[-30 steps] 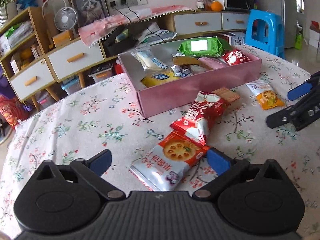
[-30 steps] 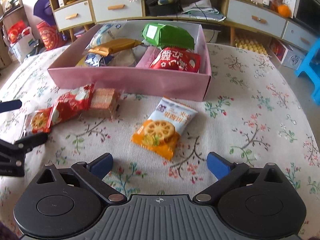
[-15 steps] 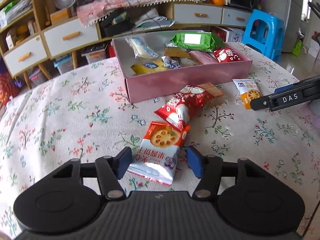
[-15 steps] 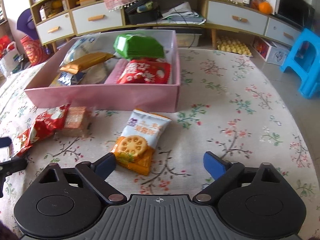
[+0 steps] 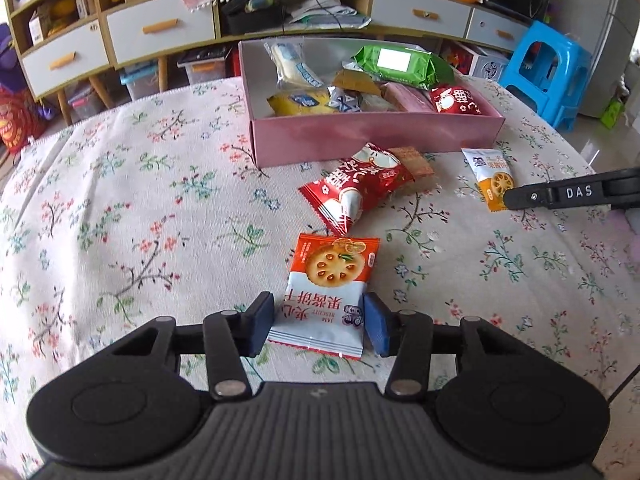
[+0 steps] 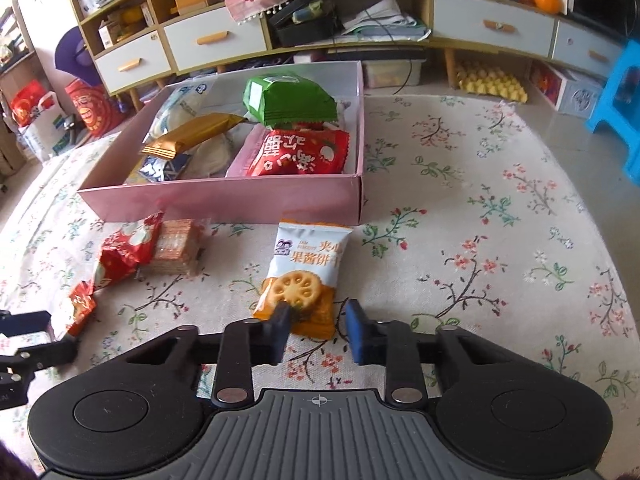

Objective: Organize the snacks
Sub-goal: 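Grasp the lotus biscuit packet with the left tool while the right tool grasps the orange lotus packet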

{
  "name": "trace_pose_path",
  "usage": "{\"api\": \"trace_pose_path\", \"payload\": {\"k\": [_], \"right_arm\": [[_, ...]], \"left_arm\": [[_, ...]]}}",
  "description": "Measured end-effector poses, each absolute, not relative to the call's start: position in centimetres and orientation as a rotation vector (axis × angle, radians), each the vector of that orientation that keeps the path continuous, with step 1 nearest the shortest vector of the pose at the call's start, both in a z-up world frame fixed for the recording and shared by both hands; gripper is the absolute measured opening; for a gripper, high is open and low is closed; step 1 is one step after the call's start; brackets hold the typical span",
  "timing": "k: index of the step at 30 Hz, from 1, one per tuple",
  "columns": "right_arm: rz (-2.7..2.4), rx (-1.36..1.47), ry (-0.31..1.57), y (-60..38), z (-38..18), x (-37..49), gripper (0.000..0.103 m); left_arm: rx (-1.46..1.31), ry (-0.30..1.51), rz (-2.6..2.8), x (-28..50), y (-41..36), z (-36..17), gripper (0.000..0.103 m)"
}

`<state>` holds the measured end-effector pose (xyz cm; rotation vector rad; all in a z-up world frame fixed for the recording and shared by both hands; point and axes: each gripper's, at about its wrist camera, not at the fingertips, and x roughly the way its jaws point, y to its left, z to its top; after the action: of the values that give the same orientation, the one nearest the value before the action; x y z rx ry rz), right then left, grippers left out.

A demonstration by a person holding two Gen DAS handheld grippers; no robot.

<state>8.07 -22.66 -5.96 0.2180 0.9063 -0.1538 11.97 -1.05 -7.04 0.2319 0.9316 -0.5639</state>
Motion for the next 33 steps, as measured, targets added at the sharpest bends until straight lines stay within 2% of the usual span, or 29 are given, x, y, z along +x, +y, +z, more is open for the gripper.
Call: {"api": "trace_pose_path", "payload": {"k": [7,10,14,22,26,28,29,30,33], "right_arm": [[-0.099,0.211,0.947,-21.7,-5.8,7.9,0.019],[-0.084,0.219,0.964,-21.4,-5.7,7.8,0.011],[-0.068,0.22,0.993,-21.2,-5.6,7.7,0.008],[-0.06,0.279,1.012,-22.1,-4.7,6.9,0.008],[-0.077,0.316,0.985,-22.9,-4.5,7.1,0.021],[-0.091,0.332,0.98,-23.1,-4.6,7.5,0.041],[-0.111,0.346,0.983,-23.2,-4.7,7.8,0.062],[-0.13,0.362,0.982,-23.2,-4.7,8.0,0.074],[-0.154,0.445,0.964,-23.4,-5.0,9.0,0.073]], "left_arm": [[0.147,0.988,-0.563,11.8,-0.9,-6.8,0.044],[0.114,1.008,-0.565,11.8,-0.8,-6.7,0.044],[0.111,1.023,-0.577,11.4,-1.0,-6.6,0.043],[0.107,1.036,-0.587,11.0,-1.2,-6.6,0.042],[0.091,1.044,-0.591,11.0,-1.6,-6.5,0.042],[0.096,1.043,-0.594,10.9,-1.9,-6.4,0.042],[0.098,1.043,-0.594,10.9,-2.1,-6.5,0.042],[0.101,1.043,-0.594,10.8,-2.2,-6.5,0.042],[0.113,1.044,-0.59,10.8,-2.5,-6.7,0.042]]}}
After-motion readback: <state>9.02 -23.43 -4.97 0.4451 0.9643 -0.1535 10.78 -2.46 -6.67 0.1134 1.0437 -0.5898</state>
